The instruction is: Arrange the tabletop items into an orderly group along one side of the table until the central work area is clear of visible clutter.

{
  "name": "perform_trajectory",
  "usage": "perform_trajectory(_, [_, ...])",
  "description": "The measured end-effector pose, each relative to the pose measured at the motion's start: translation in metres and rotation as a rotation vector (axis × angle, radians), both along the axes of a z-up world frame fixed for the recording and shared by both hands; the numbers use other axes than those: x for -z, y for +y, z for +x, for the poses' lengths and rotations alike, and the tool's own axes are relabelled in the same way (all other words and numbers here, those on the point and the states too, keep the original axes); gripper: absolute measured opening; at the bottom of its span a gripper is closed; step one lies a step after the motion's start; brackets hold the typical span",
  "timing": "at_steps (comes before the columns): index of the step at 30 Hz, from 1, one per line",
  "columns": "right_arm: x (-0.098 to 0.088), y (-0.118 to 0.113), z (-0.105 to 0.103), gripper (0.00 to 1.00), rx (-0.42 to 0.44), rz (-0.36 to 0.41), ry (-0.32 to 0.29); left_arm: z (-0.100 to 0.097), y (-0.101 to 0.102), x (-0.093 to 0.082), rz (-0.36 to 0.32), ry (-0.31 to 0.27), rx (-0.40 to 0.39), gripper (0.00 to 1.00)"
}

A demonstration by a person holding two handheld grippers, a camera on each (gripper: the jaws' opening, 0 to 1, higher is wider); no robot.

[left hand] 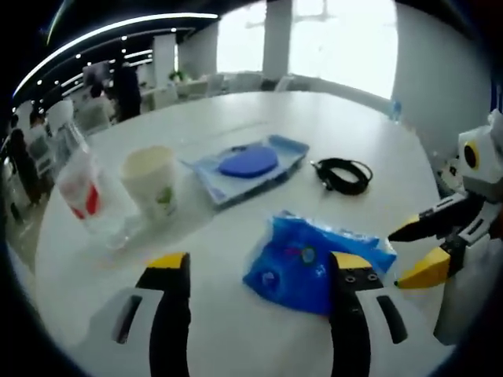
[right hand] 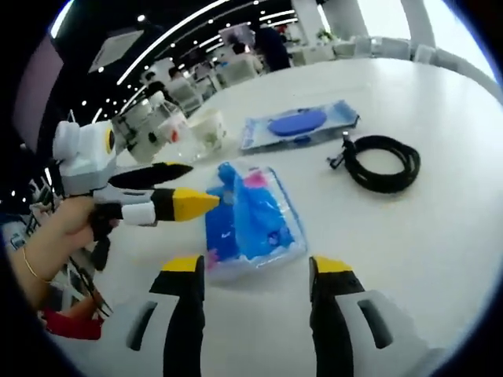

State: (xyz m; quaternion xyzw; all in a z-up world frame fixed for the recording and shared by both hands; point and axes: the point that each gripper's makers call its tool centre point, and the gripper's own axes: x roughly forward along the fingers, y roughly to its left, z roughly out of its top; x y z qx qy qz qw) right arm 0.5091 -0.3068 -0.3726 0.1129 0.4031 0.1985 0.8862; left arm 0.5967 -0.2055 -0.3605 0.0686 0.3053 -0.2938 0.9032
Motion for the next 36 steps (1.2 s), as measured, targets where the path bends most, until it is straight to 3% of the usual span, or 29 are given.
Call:
perform_trajectory(9, [0.003,-0.001,-0.005,0.31,0.052,0.026,0.05,0.002,-0.003,0.008,-0.01,0.046,0.005,0.45])
perform_trajectory(10, [0.002,-0.001,-0.004,0.31,0.056,0.029,0.051,0.001,-0.003,0.011,-0.011,0.069,0.004,0.42])
perform_trajectory(16, [0.007,0.005,-0.004,0.3,0.066,0.055,0.093,0.003,-0.003,0.015,0.007,0.083,0.019,0.28])
perform_trajectory(19, [0.007,0.008,-0.005,0.28,0.079,0.07,0.107,0.001,0.001,0.022,0.071,0.098,0.028,0.17])
perform_trajectory(22, [0.01,0.011,-0.004,0.26,0.1,0.088,0.139,0.0,0.002,0.026,0.085,0.105,0.033,0.11])
perform_trajectory(28, [0.009,0.009,-0.004,0.22,0.129,0.104,0.155,0.0,0.003,0.025,0.091,0.105,0.024,0.08])
perform_trajectory(33, [0.007,0.01,-0.002,0.03,0.112,0.093,0.143,0.0,0.002,0.024,0.06,0.114,0.007,0.02])
perform_trajectory(36, [0.008,0.009,-0.001,0.02,0.107,0.084,0.144,-0.001,0.001,0.024,0.068,0.113,0.008,0.01])
